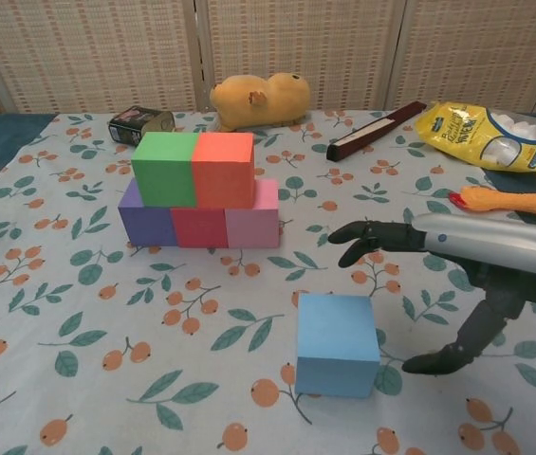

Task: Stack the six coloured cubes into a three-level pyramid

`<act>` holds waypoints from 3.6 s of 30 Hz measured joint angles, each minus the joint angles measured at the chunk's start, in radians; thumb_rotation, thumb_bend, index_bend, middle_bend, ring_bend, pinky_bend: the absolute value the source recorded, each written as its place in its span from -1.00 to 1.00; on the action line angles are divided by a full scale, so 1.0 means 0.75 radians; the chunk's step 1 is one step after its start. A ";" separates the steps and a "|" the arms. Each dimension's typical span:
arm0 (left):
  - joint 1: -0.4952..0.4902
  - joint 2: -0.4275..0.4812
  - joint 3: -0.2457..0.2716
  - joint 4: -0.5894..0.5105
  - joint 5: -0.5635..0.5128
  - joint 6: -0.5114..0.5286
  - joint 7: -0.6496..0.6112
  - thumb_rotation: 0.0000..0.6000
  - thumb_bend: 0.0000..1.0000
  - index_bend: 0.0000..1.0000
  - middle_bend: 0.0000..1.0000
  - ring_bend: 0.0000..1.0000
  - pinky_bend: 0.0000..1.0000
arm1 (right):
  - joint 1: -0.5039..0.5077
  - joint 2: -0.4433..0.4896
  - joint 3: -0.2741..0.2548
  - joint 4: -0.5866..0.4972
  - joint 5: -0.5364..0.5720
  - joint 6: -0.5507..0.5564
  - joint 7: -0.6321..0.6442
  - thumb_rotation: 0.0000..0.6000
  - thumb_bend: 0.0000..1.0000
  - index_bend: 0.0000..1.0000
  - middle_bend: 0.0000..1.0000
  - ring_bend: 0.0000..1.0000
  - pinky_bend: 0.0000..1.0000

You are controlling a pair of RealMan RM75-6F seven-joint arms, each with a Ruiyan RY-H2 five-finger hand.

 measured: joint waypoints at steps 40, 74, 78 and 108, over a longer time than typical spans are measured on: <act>0.061 -0.028 -0.020 0.031 0.076 0.103 0.023 1.00 -0.37 -0.71 -1.00 -1.00 -0.95 | 0.121 0.029 0.331 0.038 -0.056 -0.021 0.104 1.00 -0.87 -0.53 -0.40 -0.64 -0.75; 0.091 -0.058 0.005 0.015 0.138 0.155 0.010 1.00 -0.37 -0.72 -1.00 -1.00 -0.95 | 0.796 -0.312 0.687 0.733 0.659 -0.441 0.310 1.00 -0.87 -0.60 -0.40 -0.66 -0.77; 0.093 -0.057 0.003 0.015 0.139 0.158 0.002 1.00 -0.37 -0.72 -1.00 -1.00 -0.95 | 0.804 -0.346 0.697 0.789 0.632 -0.450 0.357 1.00 -0.87 -0.61 -0.40 -0.66 -0.77; 0.096 -0.061 0.001 0.012 0.137 0.153 0.008 1.00 -0.36 -0.73 -1.00 -1.00 -0.95 | 0.798 -0.391 0.658 0.887 0.514 -0.500 0.460 1.00 -0.87 -1.00 -0.56 -0.88 -0.99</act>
